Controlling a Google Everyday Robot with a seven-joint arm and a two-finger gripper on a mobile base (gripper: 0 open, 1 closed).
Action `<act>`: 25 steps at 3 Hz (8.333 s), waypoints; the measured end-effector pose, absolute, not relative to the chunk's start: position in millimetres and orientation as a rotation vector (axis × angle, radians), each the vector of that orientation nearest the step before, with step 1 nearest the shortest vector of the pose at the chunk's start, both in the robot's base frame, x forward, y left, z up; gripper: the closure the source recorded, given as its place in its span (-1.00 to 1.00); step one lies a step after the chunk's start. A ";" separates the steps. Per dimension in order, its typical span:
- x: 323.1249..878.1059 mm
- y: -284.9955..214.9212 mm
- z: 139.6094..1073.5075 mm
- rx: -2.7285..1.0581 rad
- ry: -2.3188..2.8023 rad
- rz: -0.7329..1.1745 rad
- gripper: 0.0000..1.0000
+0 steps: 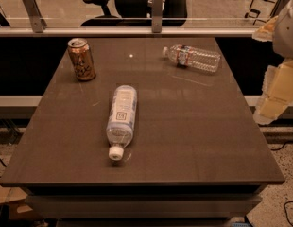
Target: Place water bottle upright
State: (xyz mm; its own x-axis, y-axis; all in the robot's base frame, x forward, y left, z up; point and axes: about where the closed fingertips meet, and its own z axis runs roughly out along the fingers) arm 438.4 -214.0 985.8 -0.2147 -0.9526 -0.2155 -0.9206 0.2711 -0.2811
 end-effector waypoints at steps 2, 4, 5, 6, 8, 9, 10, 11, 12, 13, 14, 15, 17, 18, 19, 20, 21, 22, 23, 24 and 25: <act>441.0 -214.5 992.8 -1.710 2.205 -0.154 -1.00; 476.5 -222.4 1019.0 -1.708 2.177 -0.210 -1.00; 501.8 -222.8 1026.3 -1.684 2.135 -0.224 -1.00; 529.0 -222.5 1025.4 -1.650 2.104 -0.211 -1.00; 582.1 -216.5 1016.9 -1.653 2.101 -0.174 -1.00; 608.9 -211.0 1007.0 -1.684 2.120 -0.153 -1.00; 631.0 -203.9 991.9 -1.721 2.141 -0.120 -1.00; 649.8 -194.0 972.5 -1.754 2.156 -0.079 -1.00; 664.0 -181.6 950.6 -1.770 2.160 -0.023 -1.00; 672.7 -170.9 930.0 -1.783 2.176 0.035 -1.00; 679.1 -163.4 914.1 -1.794 2.200 0.073 -1.00; 679.3 -163.4 913.7 -1.794 2.200 0.073 -1.00; 690.6 -174.2 925.9 -1.710 2.256 -0.049 -1.00; 696.9 -179.8 916.6 -1.692 2.294 -0.050 -1.00; 701.9 -180.7 902.3 -1.697 2.322 -0.020 -1.00; 707.5 -177.7 884.2 -1.712 2.338 0.026 -1.00; 716.0 -170.5 868.5 -1.737 2.345 0.056 -1.00; 725.0 -164.1 856.3 -1.750 2.345 0.071 -1.00; 730.5 -162.7 846.6 -1.753 2.362 0.069 -1.00; 731.1 -175.2 842.1 -1.724 2.420 0.029 -0.63; 730.1 -186.9 835.5 -1.701 2.464 0.012 -0.16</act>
Offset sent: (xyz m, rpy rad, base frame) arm 0.0055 -0.0026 0.0099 -0.0341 0.0048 -0.0014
